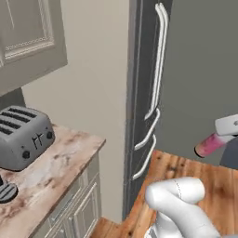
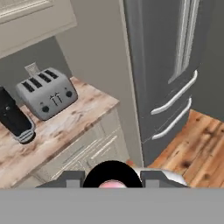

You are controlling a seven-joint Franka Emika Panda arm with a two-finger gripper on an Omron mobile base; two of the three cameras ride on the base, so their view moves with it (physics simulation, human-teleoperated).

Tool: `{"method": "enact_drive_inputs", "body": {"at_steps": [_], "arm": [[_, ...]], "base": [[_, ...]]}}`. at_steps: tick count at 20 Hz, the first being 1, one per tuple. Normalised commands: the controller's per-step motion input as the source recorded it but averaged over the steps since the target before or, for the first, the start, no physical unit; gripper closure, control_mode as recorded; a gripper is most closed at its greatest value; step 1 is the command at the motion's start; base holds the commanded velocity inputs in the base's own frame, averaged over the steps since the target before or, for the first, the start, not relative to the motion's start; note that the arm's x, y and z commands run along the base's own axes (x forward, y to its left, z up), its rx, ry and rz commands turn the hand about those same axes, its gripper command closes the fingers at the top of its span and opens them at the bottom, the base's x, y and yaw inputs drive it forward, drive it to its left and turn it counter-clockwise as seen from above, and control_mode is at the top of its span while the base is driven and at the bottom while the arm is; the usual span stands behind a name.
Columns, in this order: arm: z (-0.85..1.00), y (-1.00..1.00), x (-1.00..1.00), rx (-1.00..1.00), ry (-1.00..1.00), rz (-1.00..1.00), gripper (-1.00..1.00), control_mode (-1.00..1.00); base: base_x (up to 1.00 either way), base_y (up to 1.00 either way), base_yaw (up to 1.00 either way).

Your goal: Move the drinks to the dining counter.

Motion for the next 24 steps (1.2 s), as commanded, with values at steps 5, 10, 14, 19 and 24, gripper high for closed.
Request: {"method": "enact_drive_inputs", "body": {"at_steps": [5,10,14,19,24], "arm": [[0.0,0.0,0.0,0.0,0.0,0.0,1.0,1.0],[0.0,0.0,0.0,0.0,0.0,0.0,1.0,1.0],[0.0,0.0,0.0,0.0,0.0,0.0,1.0,1.0],[0.0,0.0,0.0,0.0,0.0,0.0,1.0,1.0],[0.0,0.0,0.0,0.0,0.0,0.0,1.0,1.0]], "base": [[0.0,0.0,-0.95],[0.0,0.0,-1.0],[0.0,0.0,-1.0],[0.0,0.0,-1.0],[0.0,0.0,-1.0]]}}
